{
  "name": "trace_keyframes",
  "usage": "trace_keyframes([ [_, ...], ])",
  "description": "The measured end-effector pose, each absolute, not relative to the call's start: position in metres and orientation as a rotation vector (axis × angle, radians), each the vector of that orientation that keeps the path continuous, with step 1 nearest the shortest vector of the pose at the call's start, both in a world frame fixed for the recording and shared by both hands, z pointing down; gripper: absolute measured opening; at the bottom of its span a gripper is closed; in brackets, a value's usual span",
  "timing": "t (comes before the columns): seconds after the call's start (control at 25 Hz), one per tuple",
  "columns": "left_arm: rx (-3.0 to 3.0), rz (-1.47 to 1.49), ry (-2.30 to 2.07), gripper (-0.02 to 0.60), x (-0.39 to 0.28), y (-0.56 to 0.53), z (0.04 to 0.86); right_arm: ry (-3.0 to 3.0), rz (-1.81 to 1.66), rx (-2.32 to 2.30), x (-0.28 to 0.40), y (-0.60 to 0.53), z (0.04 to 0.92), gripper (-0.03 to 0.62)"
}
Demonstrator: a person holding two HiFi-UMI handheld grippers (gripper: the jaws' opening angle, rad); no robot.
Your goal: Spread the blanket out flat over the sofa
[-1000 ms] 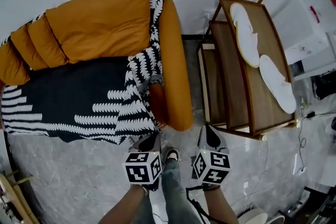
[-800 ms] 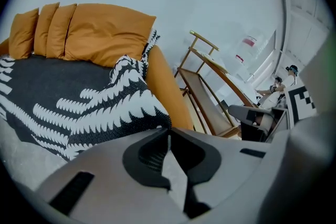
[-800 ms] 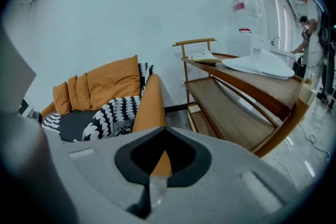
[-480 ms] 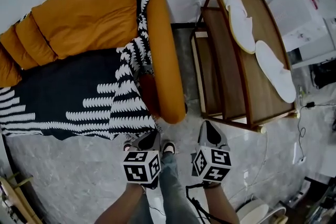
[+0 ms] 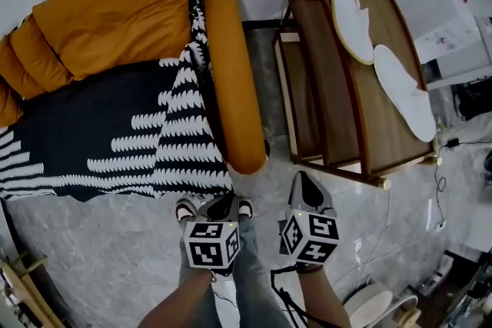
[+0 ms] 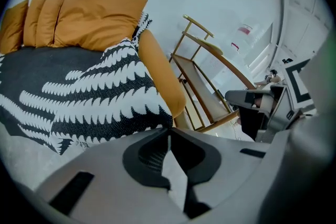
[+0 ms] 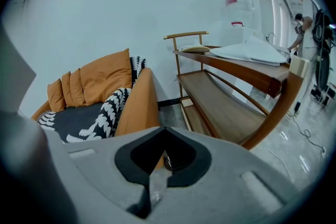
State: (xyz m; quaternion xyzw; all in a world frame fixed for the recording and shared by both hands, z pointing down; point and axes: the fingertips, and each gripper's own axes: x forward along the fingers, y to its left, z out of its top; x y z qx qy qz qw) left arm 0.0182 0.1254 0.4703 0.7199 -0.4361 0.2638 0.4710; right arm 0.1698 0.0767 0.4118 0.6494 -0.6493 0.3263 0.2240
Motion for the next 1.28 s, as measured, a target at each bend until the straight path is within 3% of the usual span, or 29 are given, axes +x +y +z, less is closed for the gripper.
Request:
trace_keyframes([
  [1.28, 1.901, 0.598, -0.873, 0.014, 0.053, 0.135, 0.581, -1.736, 0.906, 1.723, 0.152, 0.051, 0.475, 0.005],
])
